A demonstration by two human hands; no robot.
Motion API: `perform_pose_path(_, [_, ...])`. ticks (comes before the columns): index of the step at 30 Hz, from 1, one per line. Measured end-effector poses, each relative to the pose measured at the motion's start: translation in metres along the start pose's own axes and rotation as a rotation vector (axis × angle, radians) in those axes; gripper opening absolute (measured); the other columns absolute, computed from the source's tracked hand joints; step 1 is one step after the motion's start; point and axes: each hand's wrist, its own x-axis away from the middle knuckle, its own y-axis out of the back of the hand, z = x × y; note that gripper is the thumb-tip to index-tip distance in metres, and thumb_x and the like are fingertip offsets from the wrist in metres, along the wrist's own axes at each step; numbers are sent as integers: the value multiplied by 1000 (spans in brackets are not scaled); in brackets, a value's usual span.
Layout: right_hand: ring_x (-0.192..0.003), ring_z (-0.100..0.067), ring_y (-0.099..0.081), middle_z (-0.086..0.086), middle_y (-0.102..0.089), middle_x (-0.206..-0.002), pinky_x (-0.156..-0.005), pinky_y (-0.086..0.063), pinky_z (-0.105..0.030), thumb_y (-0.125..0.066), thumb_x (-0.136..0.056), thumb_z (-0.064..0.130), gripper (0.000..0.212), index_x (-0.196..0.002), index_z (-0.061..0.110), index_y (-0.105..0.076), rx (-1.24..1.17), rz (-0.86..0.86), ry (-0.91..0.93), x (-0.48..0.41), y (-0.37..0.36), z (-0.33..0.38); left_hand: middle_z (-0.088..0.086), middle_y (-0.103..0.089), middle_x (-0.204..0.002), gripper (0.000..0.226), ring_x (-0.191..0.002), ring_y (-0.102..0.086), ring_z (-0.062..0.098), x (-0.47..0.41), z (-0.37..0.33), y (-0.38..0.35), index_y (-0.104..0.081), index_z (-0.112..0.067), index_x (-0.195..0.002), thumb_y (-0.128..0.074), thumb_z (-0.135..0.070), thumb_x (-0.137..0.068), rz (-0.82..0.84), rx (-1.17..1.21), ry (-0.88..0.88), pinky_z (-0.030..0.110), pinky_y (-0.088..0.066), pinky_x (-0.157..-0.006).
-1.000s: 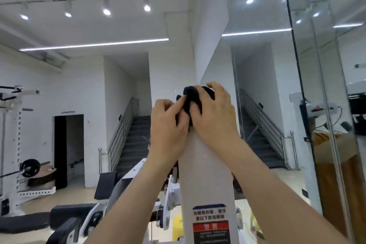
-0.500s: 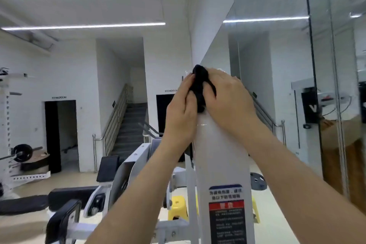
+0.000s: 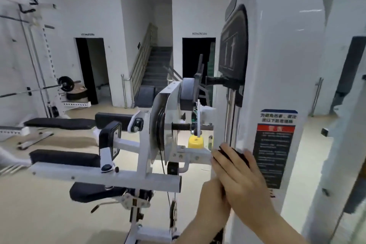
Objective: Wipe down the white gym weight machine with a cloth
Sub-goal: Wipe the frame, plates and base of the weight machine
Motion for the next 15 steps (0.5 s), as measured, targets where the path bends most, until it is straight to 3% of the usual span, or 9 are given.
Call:
perform_pose_path(1, [-128, -28, -52, -10, -65, -126, -116, -19, -41, -38, -96, 12, 38, -111, 4, -72, 11, 47, 16, 2, -6, 6, 16, -71, -94, 20, -80, -60, 8, 3, 8, 5, -67, 1, -99, -50, 3, -89, 37, -58, 41, 24, -47, -69])
perform_pose_path(3, [-117, -27, -62, -9, -69, -117, -112, -28, -40, -42, -91, 8, 35, -104, 5, -74, -33, 70, -23, -3, -20, 19, 5, -68, -70, 27, -59, -49, 0, 3, 17, 19, -67, -14, -72, -47, 0, -85, -22, -61, 85, 23, -34, -57])
perform_pose_path(5, [-112, -23, -64, -5, -69, -116, -103, -44, -39, -50, -88, 6, 31, -108, 10, -73, -209, 101, -149, -13, -31, 34, -8, -63, -58, 39, -53, -48, -1, 0, 21, 38, -63, -26, -60, -47, -3, -86, -111, 122, 193, 19, -37, -54])
perform_pose_path(8, [-97, 4, -60, 17, -66, -108, -82, -53, -25, -52, -98, 18, 24, -107, 33, -68, -791, 218, -670, -31, -39, 43, 4, -73, -81, 36, -76, -67, 16, -5, 33, 68, -70, -21, -82, -40, -5, -95, -273, 487, 398, 28, -56, -64])
perform_pose_path(9, [-90, 4, -61, 19, -67, -101, -75, -53, -23, -50, -99, 27, 20, -101, 37, -68, -1016, 261, -880, -36, -44, 43, 8, -72, -86, 34, -79, -68, 18, -5, 40, 78, -71, -17, -86, -40, -5, -96, -323, 618, 455, 31, -56, -66])
perform_pose_path(12, [-68, -21, -68, -7, -72, -84, -54, -51, -29, -50, -99, 34, 27, -100, 18, -72, -1763, 451, -1482, -36, -72, 48, 10, -71, -87, 25, -73, -68, 15, -1, 59, 106, -76, -15, -80, -53, -10, -90, -362, 898, 497, 31, -54, -64])
perform_pose_path(13, [-65, -27, -69, -14, -72, -85, -52, -53, -31, -49, -99, 32, 31, -107, 9, -69, -1996, 489, -1621, -34, -79, 53, 12, -72, -91, 18, -77, -69, 18, 2, 63, 114, -76, -13, -81, -59, -9, -82, -371, 962, 502, 33, -54, -66])
perform_pose_path(15, [-76, -29, -73, -17, -73, -99, -60, -59, -36, -50, -97, 30, 35, -116, 4, -65, -2235, 507, -1743, -29, -98, 65, 18, -71, -101, 20, -90, -69, 28, 8, 78, 129, -75, -7, -85, -61, -9, -71, -412, 1053, 488, 40, -55, -72])
